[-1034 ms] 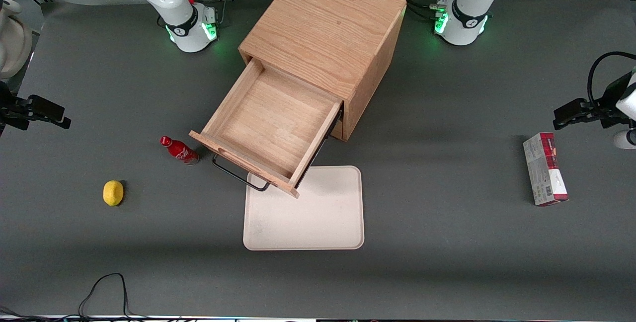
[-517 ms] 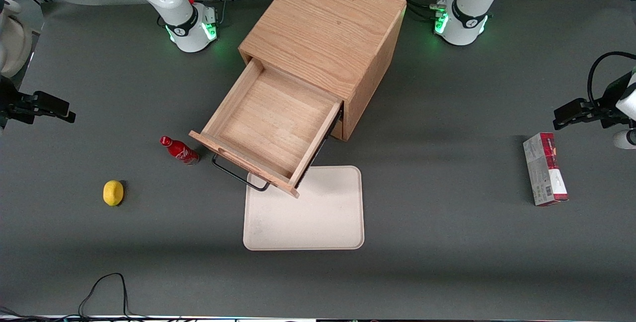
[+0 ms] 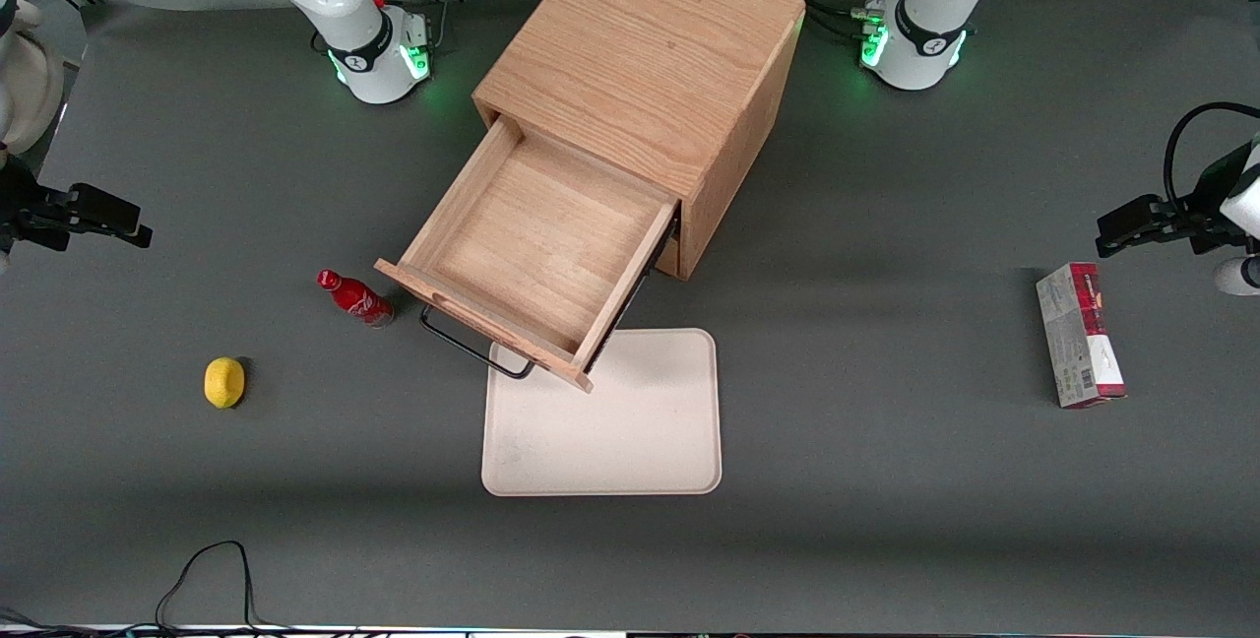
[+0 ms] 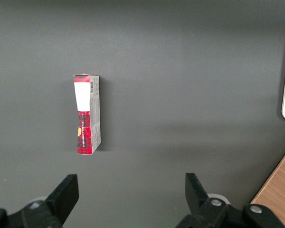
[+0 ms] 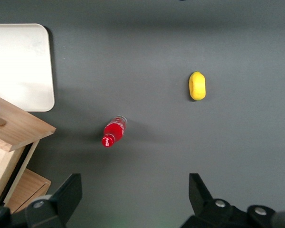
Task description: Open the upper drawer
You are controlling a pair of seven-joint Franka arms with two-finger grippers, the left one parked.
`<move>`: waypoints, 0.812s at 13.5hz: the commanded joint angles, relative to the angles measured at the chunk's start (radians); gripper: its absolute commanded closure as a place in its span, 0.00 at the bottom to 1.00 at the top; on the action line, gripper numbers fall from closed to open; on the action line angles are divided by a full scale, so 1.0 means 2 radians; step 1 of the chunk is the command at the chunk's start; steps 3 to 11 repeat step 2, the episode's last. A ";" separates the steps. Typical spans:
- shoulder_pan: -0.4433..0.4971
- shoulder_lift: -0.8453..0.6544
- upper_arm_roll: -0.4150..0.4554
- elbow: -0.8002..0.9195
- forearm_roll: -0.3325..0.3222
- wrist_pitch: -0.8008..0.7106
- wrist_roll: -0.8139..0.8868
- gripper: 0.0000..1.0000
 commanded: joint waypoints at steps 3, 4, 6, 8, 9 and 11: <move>0.006 -0.008 -0.002 -0.009 -0.020 0.009 0.013 0.00; 0.006 -0.008 -0.002 -0.009 -0.020 0.009 0.013 0.00; 0.006 -0.008 -0.002 -0.009 -0.020 0.009 0.013 0.00; 0.006 -0.008 -0.002 -0.009 -0.020 0.009 0.013 0.00; 0.006 -0.008 -0.002 -0.009 -0.020 0.009 0.013 0.00; 0.006 -0.008 -0.002 -0.009 -0.020 0.009 0.013 0.00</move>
